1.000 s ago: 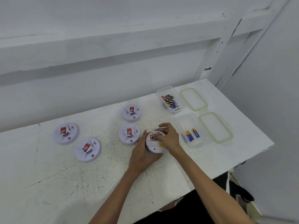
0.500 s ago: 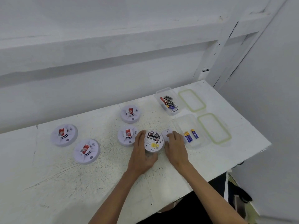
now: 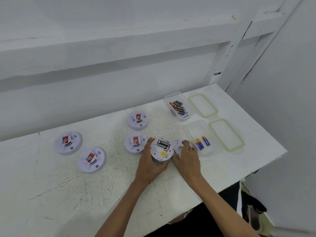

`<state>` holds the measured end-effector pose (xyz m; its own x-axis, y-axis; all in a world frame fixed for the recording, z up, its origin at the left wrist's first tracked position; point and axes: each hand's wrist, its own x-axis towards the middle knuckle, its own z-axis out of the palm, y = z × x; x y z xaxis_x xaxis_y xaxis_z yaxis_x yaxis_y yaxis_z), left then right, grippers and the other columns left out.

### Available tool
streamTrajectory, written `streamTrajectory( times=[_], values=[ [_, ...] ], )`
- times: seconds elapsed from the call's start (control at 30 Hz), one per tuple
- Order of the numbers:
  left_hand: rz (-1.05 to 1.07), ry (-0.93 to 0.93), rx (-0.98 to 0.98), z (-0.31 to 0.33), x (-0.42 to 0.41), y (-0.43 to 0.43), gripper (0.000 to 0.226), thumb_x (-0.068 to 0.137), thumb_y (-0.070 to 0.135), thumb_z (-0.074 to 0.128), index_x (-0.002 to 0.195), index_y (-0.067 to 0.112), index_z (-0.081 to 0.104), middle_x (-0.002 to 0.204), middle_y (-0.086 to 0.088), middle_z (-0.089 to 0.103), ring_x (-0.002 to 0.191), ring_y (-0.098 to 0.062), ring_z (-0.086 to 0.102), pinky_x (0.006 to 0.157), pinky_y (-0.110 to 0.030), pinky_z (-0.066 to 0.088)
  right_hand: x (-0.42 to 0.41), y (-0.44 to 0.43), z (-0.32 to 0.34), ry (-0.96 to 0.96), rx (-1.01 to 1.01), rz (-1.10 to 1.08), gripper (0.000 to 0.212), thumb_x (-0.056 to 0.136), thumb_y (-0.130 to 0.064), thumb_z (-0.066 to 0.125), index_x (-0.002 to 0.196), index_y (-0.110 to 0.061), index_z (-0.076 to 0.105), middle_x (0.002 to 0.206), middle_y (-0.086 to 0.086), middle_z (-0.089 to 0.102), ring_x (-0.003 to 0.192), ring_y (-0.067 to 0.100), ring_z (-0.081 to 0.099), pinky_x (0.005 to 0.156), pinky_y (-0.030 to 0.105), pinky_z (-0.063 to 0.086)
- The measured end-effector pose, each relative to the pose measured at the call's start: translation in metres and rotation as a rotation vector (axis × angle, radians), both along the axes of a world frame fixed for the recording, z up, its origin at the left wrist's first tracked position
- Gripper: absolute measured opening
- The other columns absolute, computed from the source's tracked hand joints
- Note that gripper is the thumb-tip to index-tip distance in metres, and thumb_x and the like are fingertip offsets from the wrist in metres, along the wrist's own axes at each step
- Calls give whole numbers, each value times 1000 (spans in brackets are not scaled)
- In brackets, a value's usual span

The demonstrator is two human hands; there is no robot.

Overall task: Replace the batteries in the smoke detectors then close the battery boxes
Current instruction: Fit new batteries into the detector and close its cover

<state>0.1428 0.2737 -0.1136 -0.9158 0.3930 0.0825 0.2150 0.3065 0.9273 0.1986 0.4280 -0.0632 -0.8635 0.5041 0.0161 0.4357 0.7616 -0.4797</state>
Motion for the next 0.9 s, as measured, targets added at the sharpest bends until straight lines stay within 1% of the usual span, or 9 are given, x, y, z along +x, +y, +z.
streamTrajectory(
  times=[0.07,0.2,0.3,0.43,0.53,0.63,0.73,0.77,0.9],
  values=[
    [11,-19,15,2,-1,-1,107,73,28,92,156,14,28,151,20,40,142,6,36,114,-20,38,6,-2,7,60,-86,-50,56,85,-27,70,131,-8,44,112,8,63,108,29,53,67,29,47],
    [29,-55,8,4,-1,-1,109,69,45,93,154,20,30,150,11,46,140,-2,42,113,-27,43,9,-4,20,131,-271,-155,61,80,-31,72,131,-19,39,108,0,58,102,18,54,72,24,41],
    [-9,3,-73,4,2,1,112,69,60,84,155,18,27,156,4,38,147,-10,33,116,-32,38,8,-8,29,167,-301,-139,64,77,-34,73,130,-26,37,113,-2,56,104,16,54,73,21,41],
    [-113,86,-65,5,1,-2,94,86,35,73,161,21,17,163,0,31,152,-18,28,118,-51,38,5,-17,34,156,-290,-21,66,78,-33,71,135,-26,37,116,-2,54,104,13,50,67,12,37],
    [-87,80,-25,9,1,-3,90,87,30,76,155,43,19,158,4,38,149,-15,35,117,-50,39,2,-24,31,114,-223,57,70,79,-35,69,139,-23,34,120,0,55,101,9,45,66,14,37],
    [-39,8,-48,9,2,-1,103,75,48,85,155,24,24,151,6,40,142,-11,41,113,-40,44,0,-25,26,88,-158,75,70,79,-35,68,139,-20,35,124,3,55,105,13,47,71,21,44],
    [-10,11,-97,9,2,0,115,66,60,83,154,14,24,144,7,36,135,-6,39,104,-22,43,0,-24,25,90,-107,101,72,79,-35,67,141,-18,34,126,4,58,113,21,49,83,41,54],
    [-12,24,-107,8,1,0,117,66,60,84,155,13,23,144,8,34,136,-5,36,104,-21,41,0,-24,26,91,-90,113,73,80,-35,67,142,-17,34,126,4,60,113,22,50,83,43,54],
    [-88,42,-105,2,0,-1,113,76,50,84,160,17,16,165,5,25,152,-10,25,119,-42,38,2,-23,27,108,-22,156,72,78,-32,68,142,-14,39,115,6,67,106,27,55,75,45,56]
  ],
)
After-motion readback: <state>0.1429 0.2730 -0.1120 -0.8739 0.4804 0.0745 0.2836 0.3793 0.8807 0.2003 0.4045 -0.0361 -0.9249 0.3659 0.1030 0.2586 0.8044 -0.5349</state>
